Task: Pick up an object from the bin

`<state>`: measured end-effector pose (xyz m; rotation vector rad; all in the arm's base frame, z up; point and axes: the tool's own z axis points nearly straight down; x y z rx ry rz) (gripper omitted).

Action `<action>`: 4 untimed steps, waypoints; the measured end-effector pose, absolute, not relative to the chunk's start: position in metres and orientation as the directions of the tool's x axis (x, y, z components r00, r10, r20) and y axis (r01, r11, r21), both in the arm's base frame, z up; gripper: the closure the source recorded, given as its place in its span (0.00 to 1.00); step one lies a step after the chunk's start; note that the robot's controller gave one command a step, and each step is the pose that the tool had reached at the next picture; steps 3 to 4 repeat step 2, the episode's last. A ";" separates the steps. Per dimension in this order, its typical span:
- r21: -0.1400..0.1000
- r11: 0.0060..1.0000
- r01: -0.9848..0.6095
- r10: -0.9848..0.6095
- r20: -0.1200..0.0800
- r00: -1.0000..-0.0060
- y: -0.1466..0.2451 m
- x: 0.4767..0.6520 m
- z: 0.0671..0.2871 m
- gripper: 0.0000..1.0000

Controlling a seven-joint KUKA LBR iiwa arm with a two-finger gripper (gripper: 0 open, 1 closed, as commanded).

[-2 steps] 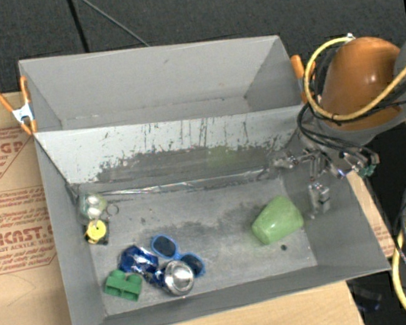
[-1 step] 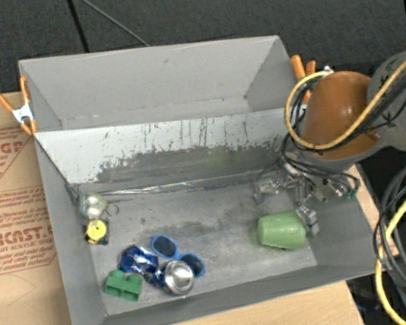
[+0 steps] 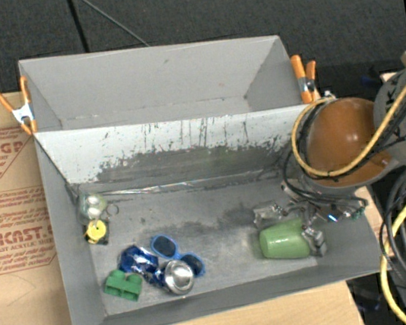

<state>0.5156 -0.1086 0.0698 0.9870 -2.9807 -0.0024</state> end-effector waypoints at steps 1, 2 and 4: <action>-0.002 0.803 -0.596 -0.596 -0.001 -0.803 -0.110 0.517 0.071 1.00; -0.007 0.754 -0.656 -0.656 -0.007 -0.754 -0.101 0.514 0.241 1.00; -0.007 0.754 -0.656 -0.656 -0.007 -0.754 -0.101 0.514 0.241 1.00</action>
Offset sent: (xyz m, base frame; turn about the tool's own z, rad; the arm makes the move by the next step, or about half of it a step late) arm 0.0000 0.0000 0.0000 0.0000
